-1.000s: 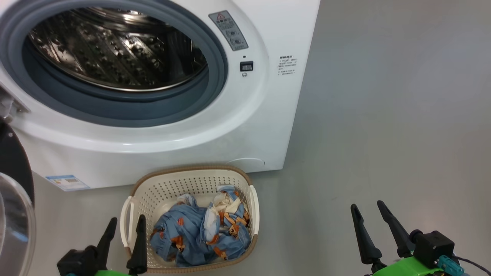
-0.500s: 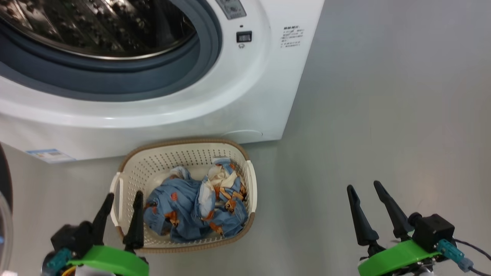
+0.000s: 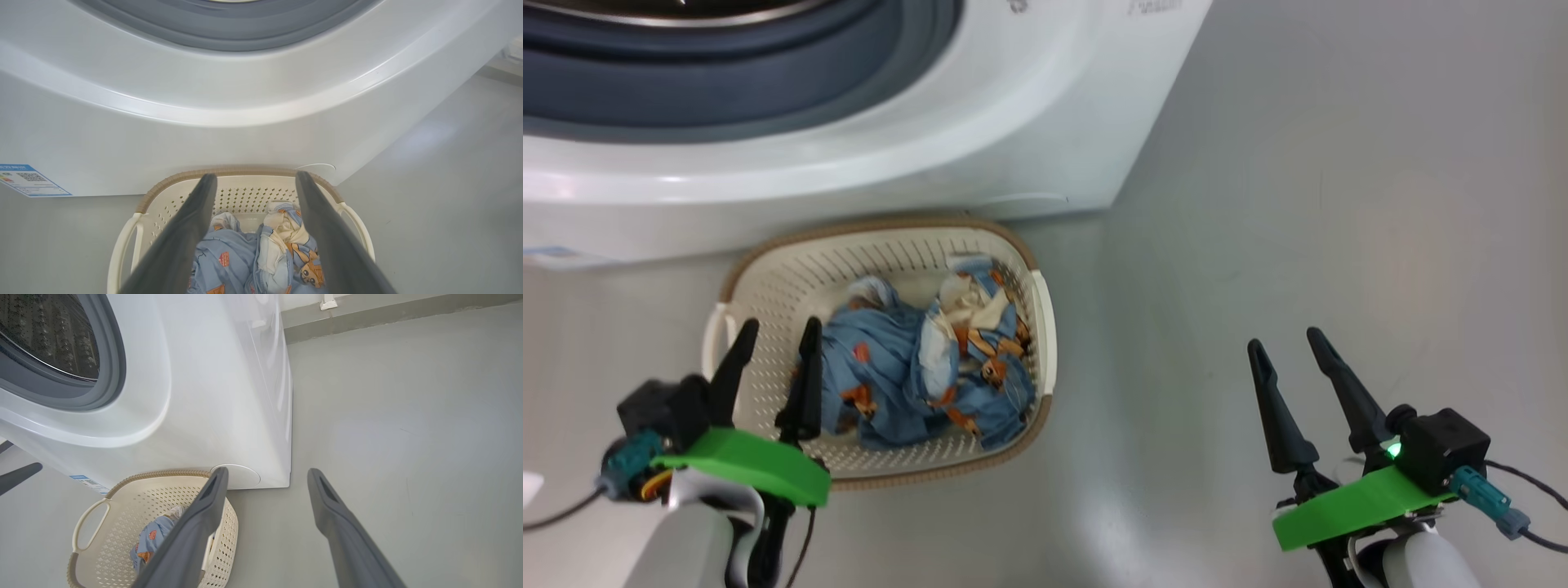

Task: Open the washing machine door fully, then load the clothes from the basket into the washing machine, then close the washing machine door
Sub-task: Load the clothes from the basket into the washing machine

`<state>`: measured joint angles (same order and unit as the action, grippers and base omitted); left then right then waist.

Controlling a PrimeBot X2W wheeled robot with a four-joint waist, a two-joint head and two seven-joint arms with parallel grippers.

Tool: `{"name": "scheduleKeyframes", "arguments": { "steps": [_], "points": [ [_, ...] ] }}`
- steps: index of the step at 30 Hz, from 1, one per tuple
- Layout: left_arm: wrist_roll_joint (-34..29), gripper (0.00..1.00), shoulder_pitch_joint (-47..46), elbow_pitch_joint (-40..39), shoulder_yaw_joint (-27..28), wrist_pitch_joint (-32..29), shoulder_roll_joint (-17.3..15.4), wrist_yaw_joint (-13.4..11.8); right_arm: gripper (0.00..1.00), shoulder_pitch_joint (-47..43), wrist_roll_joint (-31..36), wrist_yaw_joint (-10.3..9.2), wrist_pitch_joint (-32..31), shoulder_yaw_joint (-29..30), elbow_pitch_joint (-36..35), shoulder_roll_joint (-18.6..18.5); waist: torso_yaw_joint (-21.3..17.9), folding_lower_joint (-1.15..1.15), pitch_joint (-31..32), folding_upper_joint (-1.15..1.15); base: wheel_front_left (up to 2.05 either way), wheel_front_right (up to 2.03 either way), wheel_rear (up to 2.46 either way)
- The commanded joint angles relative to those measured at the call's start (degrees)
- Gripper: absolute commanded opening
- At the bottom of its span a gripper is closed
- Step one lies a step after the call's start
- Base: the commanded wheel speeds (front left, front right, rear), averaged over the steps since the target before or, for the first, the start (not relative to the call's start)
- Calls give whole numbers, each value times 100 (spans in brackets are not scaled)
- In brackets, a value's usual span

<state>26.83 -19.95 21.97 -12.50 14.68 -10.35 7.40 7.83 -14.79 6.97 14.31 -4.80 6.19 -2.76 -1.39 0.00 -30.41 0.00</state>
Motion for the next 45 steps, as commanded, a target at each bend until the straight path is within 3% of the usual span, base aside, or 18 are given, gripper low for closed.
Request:
{"name": "scheduleKeyframes", "arguments": {
  "steps": [1,17,31,45],
  "points": [
    [33,100,-142,8,127,32,-222,9,100,34,-45,52,69,-157,-154,-11,-137,0,-412,0,0,0,0],
    [247,100,-1124,1162,-456,32,-712,9,100,152,-172,52,69,-323,-349,-11,-533,0,-1276,0,0,0,0],
    [356,100,-2080,2620,-1432,32,-1069,9,100,158,-327,52,69,-415,-525,-11,-800,0,-1881,0,0,0,0],
    [227,100,-3054,4504,-1872,-178,-1004,-68,100,101,-492,52,69,-549,-604,-11,-1026,0,-2159,0,0,0,0]
  ]
}}
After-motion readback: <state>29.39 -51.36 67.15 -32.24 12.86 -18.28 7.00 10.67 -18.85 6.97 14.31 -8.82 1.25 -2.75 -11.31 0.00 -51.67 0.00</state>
